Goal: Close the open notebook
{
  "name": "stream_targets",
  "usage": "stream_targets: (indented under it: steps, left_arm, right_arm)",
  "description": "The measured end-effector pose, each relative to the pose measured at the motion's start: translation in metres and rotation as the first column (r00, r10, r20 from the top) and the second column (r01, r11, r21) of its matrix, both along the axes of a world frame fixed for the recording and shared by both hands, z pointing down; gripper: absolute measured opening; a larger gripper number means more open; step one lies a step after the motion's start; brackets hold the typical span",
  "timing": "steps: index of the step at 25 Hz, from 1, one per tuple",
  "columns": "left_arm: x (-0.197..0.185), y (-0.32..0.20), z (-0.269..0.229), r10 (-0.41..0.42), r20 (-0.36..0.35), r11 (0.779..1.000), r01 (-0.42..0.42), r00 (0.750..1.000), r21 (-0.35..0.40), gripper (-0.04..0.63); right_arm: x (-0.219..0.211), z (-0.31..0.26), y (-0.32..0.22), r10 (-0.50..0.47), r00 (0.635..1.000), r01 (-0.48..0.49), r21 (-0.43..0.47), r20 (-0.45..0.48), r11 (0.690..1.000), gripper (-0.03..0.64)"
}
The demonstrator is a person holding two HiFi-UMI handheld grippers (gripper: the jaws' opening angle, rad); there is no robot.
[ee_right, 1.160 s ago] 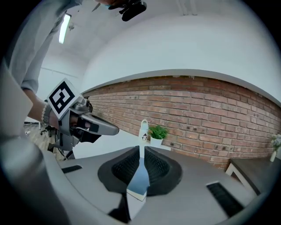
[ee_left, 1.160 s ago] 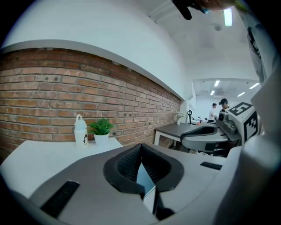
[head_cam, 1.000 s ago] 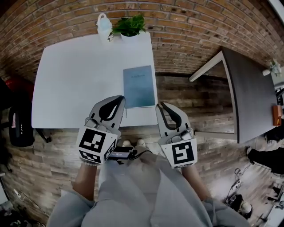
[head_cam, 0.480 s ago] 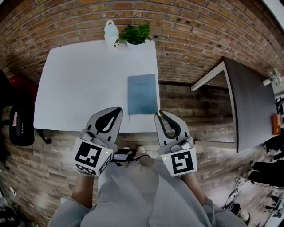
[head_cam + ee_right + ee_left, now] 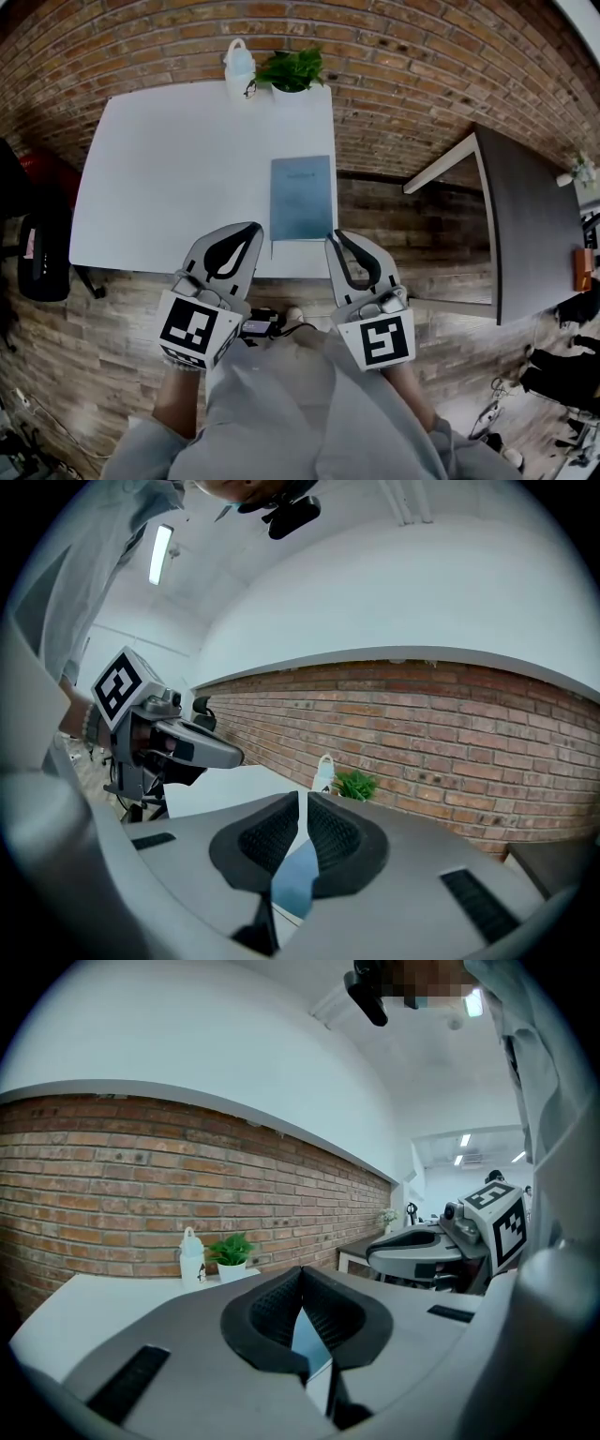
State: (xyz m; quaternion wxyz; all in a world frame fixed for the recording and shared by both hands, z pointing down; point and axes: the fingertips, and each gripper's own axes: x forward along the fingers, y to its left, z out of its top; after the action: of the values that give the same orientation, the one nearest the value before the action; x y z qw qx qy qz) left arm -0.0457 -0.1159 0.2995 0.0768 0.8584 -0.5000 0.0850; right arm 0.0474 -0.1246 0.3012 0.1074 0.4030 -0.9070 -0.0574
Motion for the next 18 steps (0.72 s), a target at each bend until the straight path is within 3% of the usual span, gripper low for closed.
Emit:
stream_targets:
  steps: [18]
  left_arm:
    - [-0.0024,0.0007,-0.0028,-0.003,-0.025,1.0,0.003,1.0,0.018,0.018]
  right_arm:
    - [0.001,-0.0005,0.0008,0.007,0.997,-0.004,0.03,-0.08,1.0,0.058]
